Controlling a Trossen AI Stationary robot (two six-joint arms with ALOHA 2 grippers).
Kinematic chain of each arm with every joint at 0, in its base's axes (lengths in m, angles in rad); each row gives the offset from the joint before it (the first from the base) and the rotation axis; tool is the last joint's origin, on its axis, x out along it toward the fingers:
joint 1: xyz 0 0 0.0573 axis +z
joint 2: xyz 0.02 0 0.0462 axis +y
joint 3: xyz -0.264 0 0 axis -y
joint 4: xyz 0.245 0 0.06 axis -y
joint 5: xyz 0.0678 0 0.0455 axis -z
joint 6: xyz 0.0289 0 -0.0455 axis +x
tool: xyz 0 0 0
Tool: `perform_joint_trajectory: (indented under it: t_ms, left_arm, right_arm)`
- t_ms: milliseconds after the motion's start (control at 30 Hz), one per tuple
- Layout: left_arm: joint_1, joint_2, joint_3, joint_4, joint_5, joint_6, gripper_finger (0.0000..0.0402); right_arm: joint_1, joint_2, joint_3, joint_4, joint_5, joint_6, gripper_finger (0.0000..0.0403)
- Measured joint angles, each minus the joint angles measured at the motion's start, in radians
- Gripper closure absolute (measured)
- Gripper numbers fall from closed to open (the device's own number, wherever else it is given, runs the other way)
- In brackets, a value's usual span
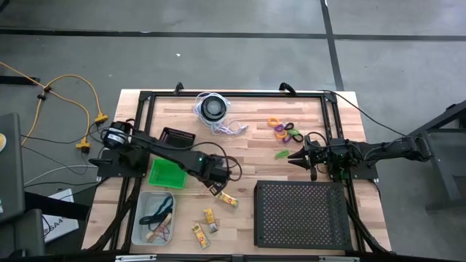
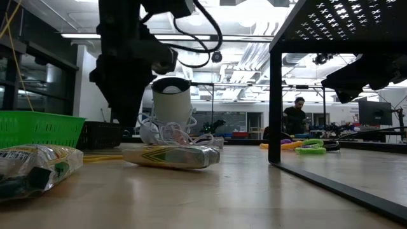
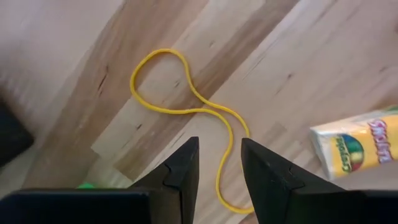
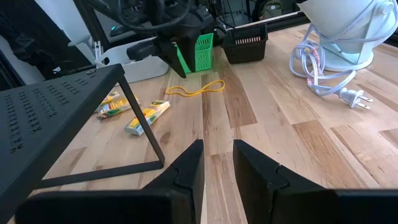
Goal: Pick & Place Office Desk Supplies
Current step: Put the yellow rubber band into the gray bin
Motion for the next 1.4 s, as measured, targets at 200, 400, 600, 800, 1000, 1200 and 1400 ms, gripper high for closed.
perform_joint_trajectory:
  t_ms: [200,400,600,800,1000,1200,1400]
  left_arm:
    - [0.018,0.049,-0.004,0.011,0.052,-0.019,0.0289]
    - [0.036,0.057,-0.003,0.046,0.067,-0.016,0.0289]
    - [0.038,0.058,-0.003,0.054,0.068,-0.027,0.0289]
    - [0.03,0.058,-0.003,0.075,0.067,-0.07,0.0289]
    - [-0.014,0.058,-0.003,0.049,0.009,-0.199,0.0289]
    - [-0.038,0.049,-0.003,0.051,-0.047,-0.252,0.0289]
    - [-0.042,0.045,-0.021,0.056,-0.065,-0.3,0.0289]
  right_arm:
    - [0.0,0.0,0.0,0.002,0.0,0.0,0.033]
    - [0.0,0.0,0.0,0.002,0.0,0.0,0.033]
    - [0.0,0.0,0.0,0.003,0.0,0.0,0.033]
    - [0.0,0.0,0.0,0.004,0.0,0.0,0.033]
    - [0.0,0.0,0.0,0.004,0.0,0.0,0.033]
    - [0.0,0.0,0.0,0.004,0.0,0.0,0.033]
    - [0.0,0.0,0.0,0.004,0.0,0.0,0.033]
